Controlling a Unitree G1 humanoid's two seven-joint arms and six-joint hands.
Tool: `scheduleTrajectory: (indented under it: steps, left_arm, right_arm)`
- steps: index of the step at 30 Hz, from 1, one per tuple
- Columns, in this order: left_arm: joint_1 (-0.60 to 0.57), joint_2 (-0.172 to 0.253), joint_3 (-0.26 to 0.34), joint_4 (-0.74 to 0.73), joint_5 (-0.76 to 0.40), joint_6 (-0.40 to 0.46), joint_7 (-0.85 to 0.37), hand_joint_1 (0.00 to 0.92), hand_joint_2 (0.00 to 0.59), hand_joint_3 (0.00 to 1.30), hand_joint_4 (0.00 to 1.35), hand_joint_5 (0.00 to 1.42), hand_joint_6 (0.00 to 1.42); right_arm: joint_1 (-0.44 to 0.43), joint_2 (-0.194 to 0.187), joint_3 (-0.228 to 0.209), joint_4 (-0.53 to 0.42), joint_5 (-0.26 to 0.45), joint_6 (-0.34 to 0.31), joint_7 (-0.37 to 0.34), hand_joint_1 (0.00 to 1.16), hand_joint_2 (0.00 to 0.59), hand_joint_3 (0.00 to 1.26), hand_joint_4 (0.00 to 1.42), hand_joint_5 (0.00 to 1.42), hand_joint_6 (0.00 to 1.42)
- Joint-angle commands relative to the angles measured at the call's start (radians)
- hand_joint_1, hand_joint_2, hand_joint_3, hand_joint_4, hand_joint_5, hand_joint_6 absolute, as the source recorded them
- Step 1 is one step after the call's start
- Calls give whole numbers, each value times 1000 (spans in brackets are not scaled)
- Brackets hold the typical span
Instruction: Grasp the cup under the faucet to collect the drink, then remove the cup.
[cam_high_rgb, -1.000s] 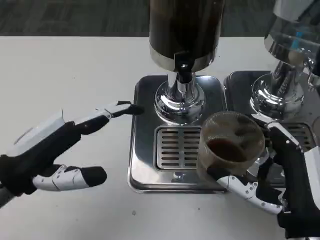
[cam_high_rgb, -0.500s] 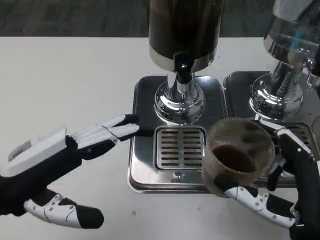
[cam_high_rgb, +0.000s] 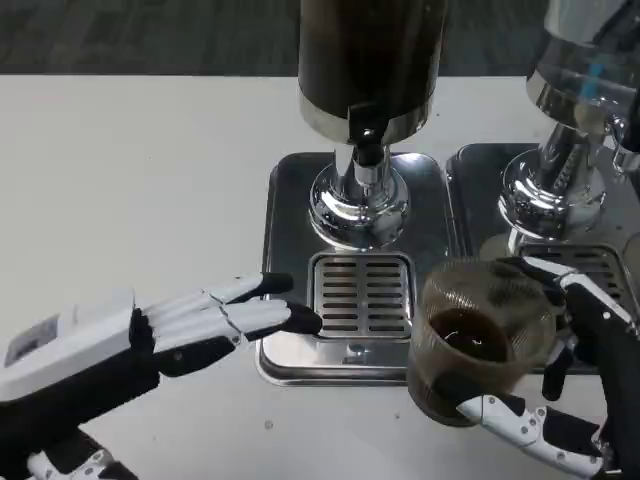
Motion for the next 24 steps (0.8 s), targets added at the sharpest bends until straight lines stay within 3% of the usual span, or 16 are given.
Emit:
scheduleTrajectory:
  steps: [1, 24]
  left_arm:
    - [17, 36, -10, -25, -25, -20, -6, 0, 85, 115, 12, 5, 40]
    - [18, 37, -12, -25, -38, -18, -4, 0, 85, 126, 17, 8, 40]
  right_arm:
    - [-2, 6, -11, -43, 30, -44, -5, 834, 166, 693, 752, 922, 1193]
    - [-18, 23, -37, -18, 21, -75, -15, 848, 160, 713, 763, 952, 1248]
